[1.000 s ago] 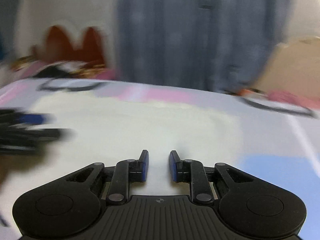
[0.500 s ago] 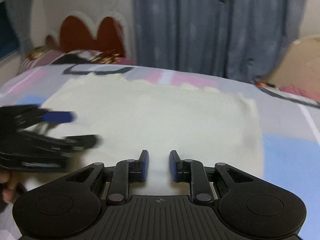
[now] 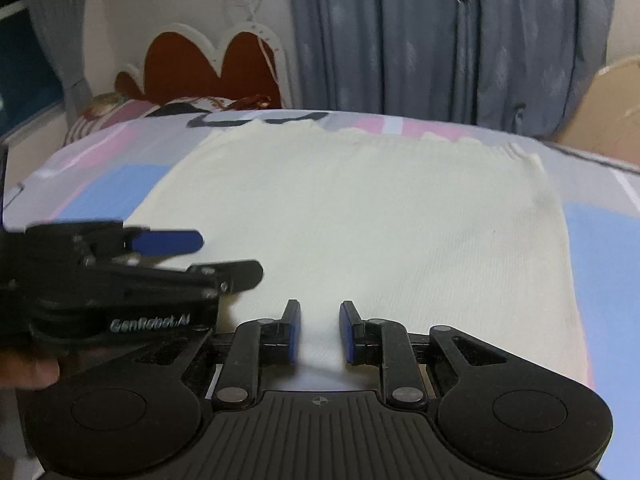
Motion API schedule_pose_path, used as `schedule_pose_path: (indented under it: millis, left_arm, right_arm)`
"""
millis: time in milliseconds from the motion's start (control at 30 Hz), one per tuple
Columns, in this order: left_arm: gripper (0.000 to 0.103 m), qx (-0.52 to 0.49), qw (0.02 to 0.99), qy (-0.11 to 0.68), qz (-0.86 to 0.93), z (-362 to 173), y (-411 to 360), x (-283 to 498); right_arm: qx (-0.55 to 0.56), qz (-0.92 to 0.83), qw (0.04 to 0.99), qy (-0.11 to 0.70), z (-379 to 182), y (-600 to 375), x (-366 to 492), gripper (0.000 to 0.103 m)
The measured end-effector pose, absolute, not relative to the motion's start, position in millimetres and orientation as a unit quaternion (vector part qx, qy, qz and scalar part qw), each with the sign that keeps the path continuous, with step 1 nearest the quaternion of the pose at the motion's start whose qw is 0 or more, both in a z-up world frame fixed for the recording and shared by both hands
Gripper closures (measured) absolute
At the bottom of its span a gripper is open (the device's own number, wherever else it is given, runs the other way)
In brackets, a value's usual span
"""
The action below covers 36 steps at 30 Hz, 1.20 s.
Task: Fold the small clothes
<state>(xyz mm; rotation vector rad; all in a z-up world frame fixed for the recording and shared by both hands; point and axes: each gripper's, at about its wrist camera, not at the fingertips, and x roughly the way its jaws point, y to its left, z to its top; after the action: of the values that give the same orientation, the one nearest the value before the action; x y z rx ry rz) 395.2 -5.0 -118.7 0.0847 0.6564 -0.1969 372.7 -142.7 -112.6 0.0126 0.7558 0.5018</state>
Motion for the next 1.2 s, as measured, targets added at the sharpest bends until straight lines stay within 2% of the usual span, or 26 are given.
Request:
schedule_pose_path:
  millis: [167, 367, 467, 600, 667, 767, 867, 933, 1200]
  left_arm:
    - [0.031, 0.021, 0.941, 0.330, -0.070, -123, 22, 389]
    - [0.037, -0.019, 0.942, 0.331, -0.047, -122, 73, 376]
    - [0.042, -0.019, 0.942, 0.333, -0.033, -122, 75, 372]
    - [0.041, -0.018, 0.939, 0.341, -0.029, -127, 83, 367]
    - [0.040, -0.009, 0.941, 0.336, -0.031, -133, 84, 367]
    - [0.041, -0.007, 0.939, 0.344, -0.027, -131, 89, 367]
    - [0.041, -0.006, 0.940, 0.340, -0.024, -134, 89, 367]
    - [0.041, -0.004, 0.941, 0.337, -0.021, -136, 91, 366]
    - [0.041, -0.006, 0.943, 0.332, -0.022, -130, 76, 370]
  right_arm:
    - [-0.007, 0.230, 0.898, 0.375, -116, -138, 379, 0.082]
    - [0.006, 0.105, 0.915, 0.390, -117, -225, 383, 0.082]
    - [0.007, 0.116, 0.913, 0.391, -115, -238, 380, 0.082]
    - [0.007, 0.119, 0.923, 0.365, -102, -238, 371, 0.082]
    - [0.000, 0.110, 0.913, 0.393, -115, -235, 375, 0.082]
    - [-0.015, 0.112, 0.915, 0.387, -115, -233, 371, 0.082]
    - [0.006, 0.117, 0.924, 0.363, -106, -240, 362, 0.082]
    - [-0.008, 0.113, 0.916, 0.385, -114, -235, 366, 0.082]
    - [-0.023, 0.116, 0.912, 0.392, -114, -233, 367, 0.082]
